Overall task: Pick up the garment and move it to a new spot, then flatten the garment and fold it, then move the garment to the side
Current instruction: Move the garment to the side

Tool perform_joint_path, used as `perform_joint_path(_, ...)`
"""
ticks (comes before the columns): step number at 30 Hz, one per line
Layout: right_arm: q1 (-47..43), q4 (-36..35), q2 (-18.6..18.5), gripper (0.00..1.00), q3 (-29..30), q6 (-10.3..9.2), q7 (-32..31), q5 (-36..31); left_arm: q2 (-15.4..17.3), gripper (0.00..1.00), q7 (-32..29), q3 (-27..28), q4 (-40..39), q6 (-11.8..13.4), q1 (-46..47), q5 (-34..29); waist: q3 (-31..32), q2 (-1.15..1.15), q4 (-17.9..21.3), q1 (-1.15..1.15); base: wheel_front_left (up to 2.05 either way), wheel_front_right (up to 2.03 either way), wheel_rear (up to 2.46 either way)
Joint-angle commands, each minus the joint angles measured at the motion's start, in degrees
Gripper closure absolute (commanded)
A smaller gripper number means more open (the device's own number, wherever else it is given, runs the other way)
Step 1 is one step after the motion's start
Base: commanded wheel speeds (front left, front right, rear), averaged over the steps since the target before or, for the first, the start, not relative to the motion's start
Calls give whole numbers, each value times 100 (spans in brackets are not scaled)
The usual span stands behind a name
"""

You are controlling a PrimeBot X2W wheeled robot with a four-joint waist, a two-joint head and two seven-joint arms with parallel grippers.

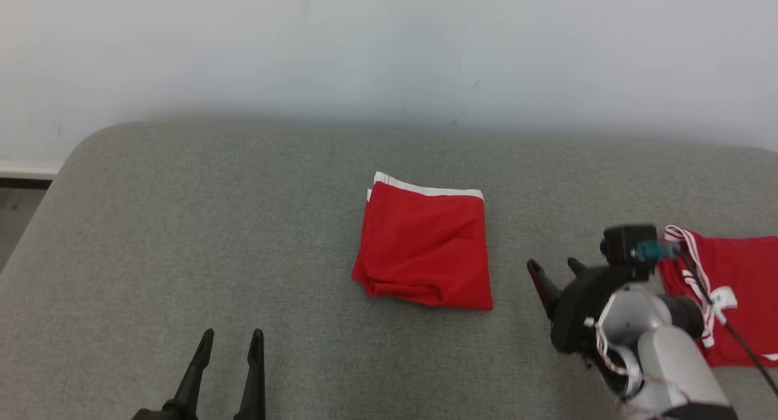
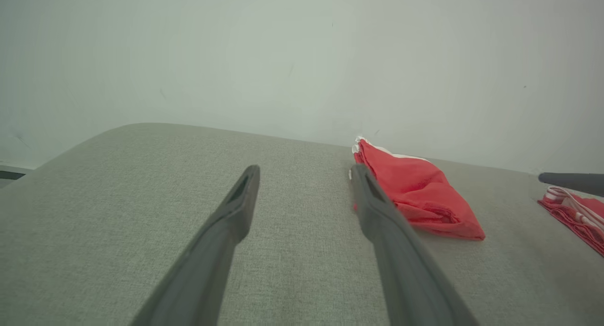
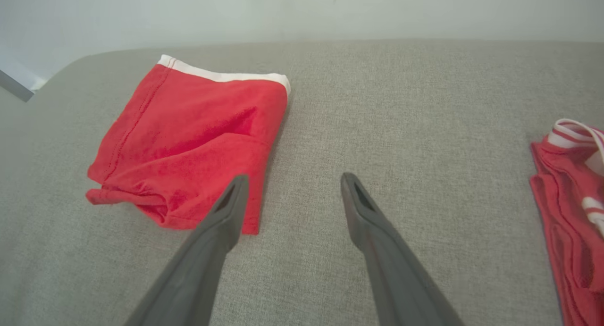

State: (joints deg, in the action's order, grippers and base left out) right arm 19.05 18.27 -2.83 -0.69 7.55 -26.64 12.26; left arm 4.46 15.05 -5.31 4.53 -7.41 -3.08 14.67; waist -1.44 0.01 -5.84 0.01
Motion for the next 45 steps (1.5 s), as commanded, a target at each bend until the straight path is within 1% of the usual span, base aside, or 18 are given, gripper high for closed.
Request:
perform_joint_path(1,281,293,-11,0,122,-11,-253,-90,-13,0,16,-58,-28,-4,121,21,-154,-1,-190,-1,0,0,0)
perform_joint_path(4,892,904,-4,0,368,-11,-467,-223,-24,0,16,-207,-20,-5,213,65,-306,-1,-435,-1,0,0,0)
perform_joint_path(8,1417,1797,-6,0,664,-11,-390,-491,-49,0,16,-372,1,-5,369,182,-472,-1,-845,-1,0,0,0)
perform_joint_path(9,1417,1797,-6,0,664,-11,-390,-491,-49,0,16,-372,1,-5,369,182,-472,-1,-845,-1,0,0,0)
perform_joint_path(16,2016,2841,-9,0,1030,-11,-27,-907,-58,0,16,-515,-9,-5,492,277,-789,-1,-1297,-1,0,0,0)
perform_joint_path(25,2440,3837,-3,0,1494,-11,368,-1331,-98,0,16,-656,13,-5,590,356,-918,-1,-1500,-1,0,0,0)
perform_joint_path(30,2554,4330,8,0,1716,-11,314,-1706,-112,0,16,-746,34,-5,673,365,-943,-1,-1531,-1,0,0,0)
perform_joint_path(31,2594,4412,8,41,1740,-11,329,-1741,-117,0,16,-749,39,-5,690,368,-944,-1,-1523,-1,0,0,0)
perform_joint_path(32,2627,4486,11,67,1739,-11,356,-1765,-119,0,16,-735,43,-6,697,368,-941,-1,-1505,-1,0,0,0)
perform_joint_path(33,2667,4547,14,100,1728,-11,384,-1790,-119,0,16,-716,45,-6,698,365,-936,-1,-1480,-1,0,0,0)
perform_joint_path(38,2781,4702,-20,100,1704,-13,602,-1915,-105,0,16,-614,14,-6,673,327,-816,-1,-1245,-1,0,0,0)
perform_joint_path(41,2861,4736,-25,100,1630,-13,724,-1855,-65,0,16,-595,-12,-6,657,302,-721,-1,-1018,-1,0,0,0)
perform_joint_path(43,2917,4769,-22,100,1495,-13,769,-1782,-37,0,16,-558,-21,-6,630,294,-646,-1,-831,-1,0,0,0)
perform_joint_path(45,2981,4840,-16,100,1223,-13,758,-1666,-23,0,16,-505,-36,-6,582,284,-570,-1,-614,-1,0,0,0)
